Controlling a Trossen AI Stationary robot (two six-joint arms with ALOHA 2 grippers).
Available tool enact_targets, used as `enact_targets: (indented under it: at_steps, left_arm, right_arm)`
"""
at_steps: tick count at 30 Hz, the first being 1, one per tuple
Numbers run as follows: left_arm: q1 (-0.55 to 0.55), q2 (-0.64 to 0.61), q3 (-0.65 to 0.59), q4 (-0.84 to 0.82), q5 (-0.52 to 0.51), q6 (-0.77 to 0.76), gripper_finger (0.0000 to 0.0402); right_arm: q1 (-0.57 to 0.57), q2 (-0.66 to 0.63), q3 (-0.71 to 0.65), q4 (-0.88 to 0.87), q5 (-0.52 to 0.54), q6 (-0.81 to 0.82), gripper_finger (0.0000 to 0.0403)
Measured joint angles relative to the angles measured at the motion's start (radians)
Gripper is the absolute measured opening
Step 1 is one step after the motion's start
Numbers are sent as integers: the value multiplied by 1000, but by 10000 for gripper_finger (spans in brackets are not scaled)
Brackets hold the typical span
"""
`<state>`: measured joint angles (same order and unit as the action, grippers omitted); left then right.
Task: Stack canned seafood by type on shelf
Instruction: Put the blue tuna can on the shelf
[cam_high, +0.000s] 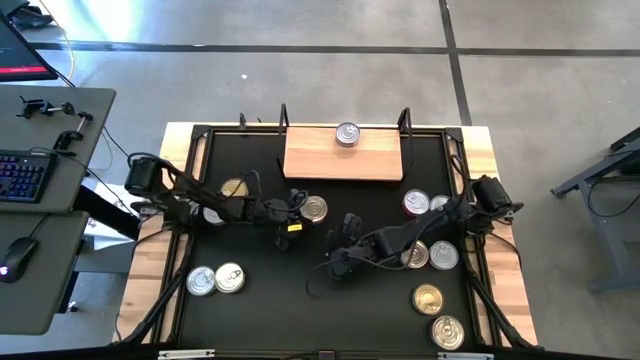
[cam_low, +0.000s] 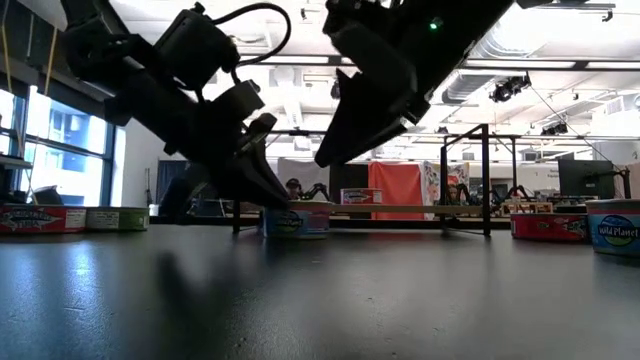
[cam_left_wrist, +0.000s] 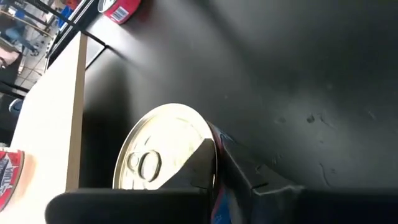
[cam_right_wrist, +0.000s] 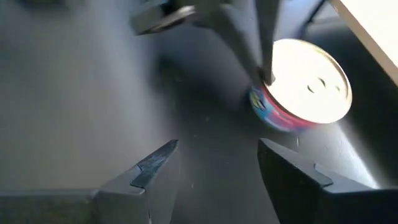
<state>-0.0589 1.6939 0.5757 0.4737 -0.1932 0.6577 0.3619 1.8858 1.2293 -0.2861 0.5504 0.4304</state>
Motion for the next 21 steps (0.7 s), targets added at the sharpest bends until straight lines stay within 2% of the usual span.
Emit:
enact_targets:
  at_steps: [7,12,17,21]
  left_arm:
    - [-5,-36,28,-47,52,-85,2]
    - [-14,-72,48,-69,63,-169,1]
    - [-17,-115,46,-76,109,-266,1]
    - [-12,-138,47,-74,144,-333,0]
  right_arm:
    - [0,0,0,15,2,-381,206]
    - [-1,0,0,22,96,-607,206]
    - [-15,20,0,43,178,-729,206]
    - [-25,70,0,103,190,-794,206]
